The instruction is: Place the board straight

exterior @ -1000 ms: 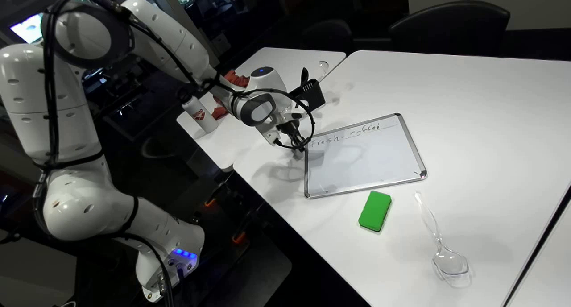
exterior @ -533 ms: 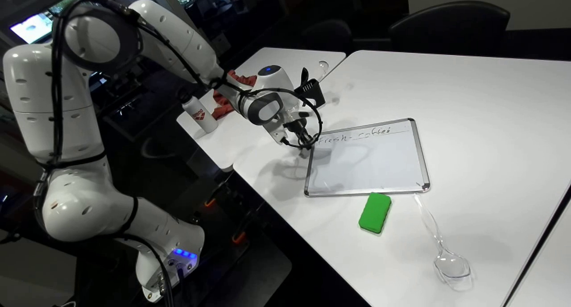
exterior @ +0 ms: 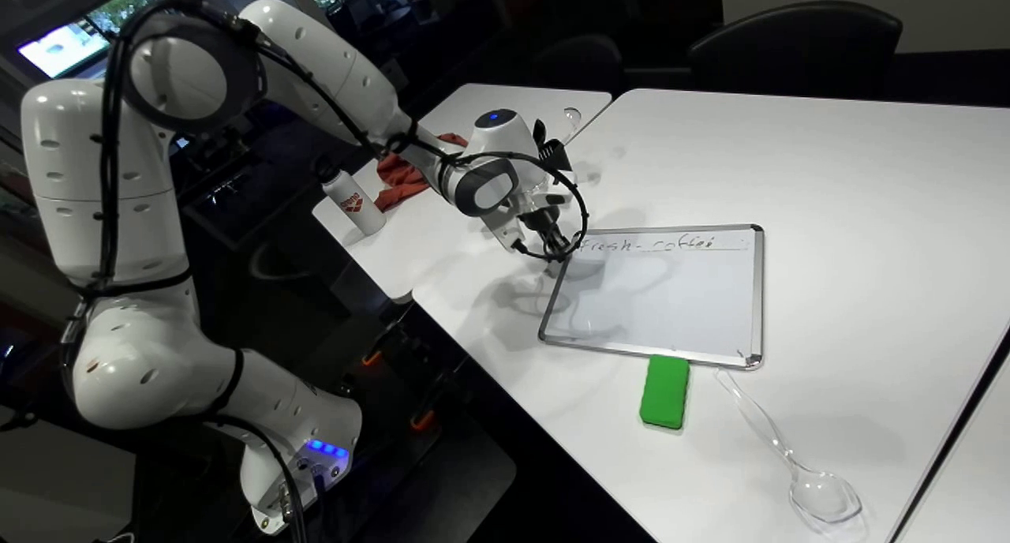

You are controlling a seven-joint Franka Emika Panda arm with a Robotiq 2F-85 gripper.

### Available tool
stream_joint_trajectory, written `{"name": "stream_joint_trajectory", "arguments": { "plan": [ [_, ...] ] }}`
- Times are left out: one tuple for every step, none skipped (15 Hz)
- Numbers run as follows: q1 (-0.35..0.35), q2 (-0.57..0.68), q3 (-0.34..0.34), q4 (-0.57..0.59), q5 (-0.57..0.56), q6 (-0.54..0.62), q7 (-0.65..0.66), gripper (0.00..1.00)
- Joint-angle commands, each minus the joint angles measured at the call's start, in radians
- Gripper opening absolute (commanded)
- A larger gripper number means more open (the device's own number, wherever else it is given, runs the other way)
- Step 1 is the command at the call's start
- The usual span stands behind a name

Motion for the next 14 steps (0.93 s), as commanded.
{"name": "stream_joint_trajectory", "arguments": {
  "plan": [
    [-0.018,0.032,-0.014,0.065,0.012,-0.057,-0.011,0.00],
    [-0.024,0.033,-0.016,0.073,0.013,-0.063,-0.013,0.00],
    [-0.030,0.035,-0.022,0.084,0.014,-0.068,-0.011,0.00],
    [-0.034,0.037,-0.027,0.092,0.014,-0.069,-0.010,0.00],
    [-0.038,0.040,-0.035,0.101,0.013,-0.070,-0.009,0.00],
    [-0.044,0.041,-0.041,0.109,0.013,-0.073,-0.007,0.00],
    [-0.050,0.045,-0.044,0.117,0.014,-0.073,-0.008,0.00],
    [-0.055,0.046,-0.051,0.124,0.013,-0.076,-0.006,0.00],
    [-0.059,0.049,-0.056,0.132,0.013,-0.077,-0.005,0.00],
    [-0.064,0.050,-0.061,0.137,0.013,-0.080,-0.004,0.00],
    [-0.069,0.050,-0.066,0.143,0.012,-0.082,-0.003,0.00],
    [-0.075,0.048,-0.070,0.146,0.013,-0.085,-0.003,0.00],
    [-0.080,0.048,-0.072,0.150,0.015,-0.088,-0.004,0.00],
    [-0.084,0.043,-0.072,0.149,0.016,-0.089,-0.007,0.00]
  ]
}}
